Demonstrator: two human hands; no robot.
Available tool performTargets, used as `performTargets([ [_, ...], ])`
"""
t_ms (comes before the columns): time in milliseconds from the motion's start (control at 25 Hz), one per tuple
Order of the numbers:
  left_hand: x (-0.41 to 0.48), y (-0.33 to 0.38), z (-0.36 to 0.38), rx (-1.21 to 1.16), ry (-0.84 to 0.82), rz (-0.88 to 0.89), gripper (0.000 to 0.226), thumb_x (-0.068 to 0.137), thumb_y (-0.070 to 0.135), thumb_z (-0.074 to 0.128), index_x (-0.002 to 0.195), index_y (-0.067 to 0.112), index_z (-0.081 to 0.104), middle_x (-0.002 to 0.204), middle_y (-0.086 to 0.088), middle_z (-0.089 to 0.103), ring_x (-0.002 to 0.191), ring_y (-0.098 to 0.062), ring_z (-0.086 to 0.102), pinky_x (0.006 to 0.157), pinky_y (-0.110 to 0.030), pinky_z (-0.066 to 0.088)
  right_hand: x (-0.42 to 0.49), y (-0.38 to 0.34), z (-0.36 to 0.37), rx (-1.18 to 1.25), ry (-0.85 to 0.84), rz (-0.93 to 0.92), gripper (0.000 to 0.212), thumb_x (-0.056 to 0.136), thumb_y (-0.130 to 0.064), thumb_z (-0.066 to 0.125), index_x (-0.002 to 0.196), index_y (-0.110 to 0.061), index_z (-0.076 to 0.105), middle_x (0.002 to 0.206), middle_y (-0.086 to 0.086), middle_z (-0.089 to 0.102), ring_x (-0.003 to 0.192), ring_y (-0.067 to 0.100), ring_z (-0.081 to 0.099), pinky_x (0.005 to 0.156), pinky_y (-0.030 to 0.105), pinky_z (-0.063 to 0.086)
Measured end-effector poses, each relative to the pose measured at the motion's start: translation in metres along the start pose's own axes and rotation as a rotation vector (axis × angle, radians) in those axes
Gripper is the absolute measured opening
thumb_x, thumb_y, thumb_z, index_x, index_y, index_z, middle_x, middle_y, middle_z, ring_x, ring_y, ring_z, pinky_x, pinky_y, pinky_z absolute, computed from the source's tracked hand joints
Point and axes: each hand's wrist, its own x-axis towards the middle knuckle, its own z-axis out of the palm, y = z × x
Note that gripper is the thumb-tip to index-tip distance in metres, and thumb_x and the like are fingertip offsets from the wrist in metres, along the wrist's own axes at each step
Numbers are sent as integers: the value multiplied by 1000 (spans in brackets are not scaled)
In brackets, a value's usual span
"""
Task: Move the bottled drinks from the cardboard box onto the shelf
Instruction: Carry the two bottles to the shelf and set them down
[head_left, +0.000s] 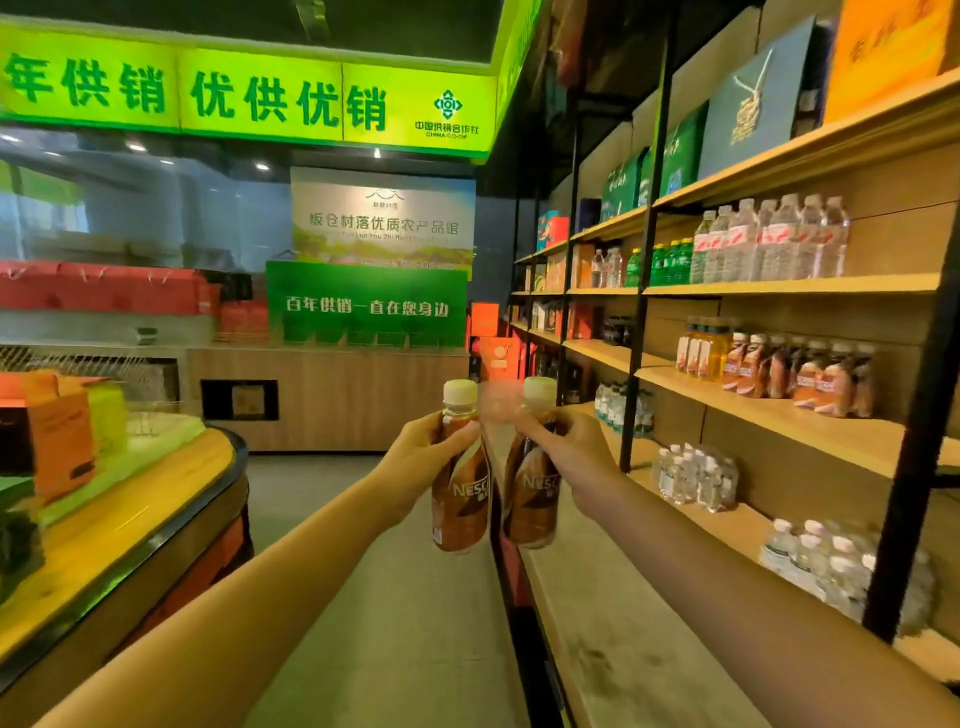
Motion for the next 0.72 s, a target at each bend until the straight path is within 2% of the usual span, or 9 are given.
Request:
performTargets([
  [160, 137, -40, -8, -23, -152, 6, 15, 93, 20, 53, 105, 15, 61, 95, -3, 71, 89, -15, 67, 75, -25, 52, 112, 27, -4, -4, 154, 18, 20, 82, -34, 68, 94, -19, 62, 85, -5, 62, 92, 18, 58, 84, 34, 43],
  [240, 201, -56, -1, -41, -215, -8, 18, 92, 21, 54, 108, 14, 60, 101, -8, 70, 94, -19, 67, 84, -34, 52, 161, 42, -16, 1, 262, 44, 23, 83, -33, 68, 99, -17, 63, 93, -1, 65, 96, 20, 58, 87, 35, 44],
  [280, 231, -64, 9, -50, -259, -7, 16, 92, 20, 54, 106, 15, 61, 101, -7, 69, 94, -19, 66, 84, -33, 52, 183, 52, -26, -9, 318, 59, 27, 83, -33, 68, 103, -15, 64, 99, 3, 66, 99, 22, 59, 88, 36, 45],
  [400, 301, -90, 47, -78, -346, -8, 10, 92, 20, 54, 100, 19, 60, 102, -5, 68, 96, -19, 64, 77, -27, 49, 238, 80, -65, -67, 417, 102, 31, 83, -33, 67, 106, -12, 62, 107, 8, 67, 102, 24, 60, 89, 37, 45],
  [480, 344, -108, 79, -92, -426, 4, 12, 92, 21, 55, 102, 21, 59, 105, -4, 67, 101, -21, 62, 83, -31, 47, 273, 100, -94, -79, 503, 129, 33, 82, -35, 68, 105, -11, 61, 105, 9, 67, 101, 25, 60, 90, 39, 47],
  [600, 405, -127, 130, -88, -513, 20, 26, 91, 27, 56, 115, 16, 56, 114, -5, 64, 108, -23, 59, 92, -37, 44, 323, 123, -138, -95, 618, 133, 27, 83, -32, 68, 99, -12, 60, 98, 6, 65, 96, 25, 60, 85, 36, 47],
  [720, 468, -143, 180, -69, -619, 62, 26, 90, 32, 56, 112, 19, 57, 110, -2, 63, 105, -19, 58, 89, -34, 45, 377, 145, -182, -130, 697, 106, 24, 84, -28, 67, 97, -9, 61, 94, 8, 63, 91, 24, 59, 79, 33, 46],
])
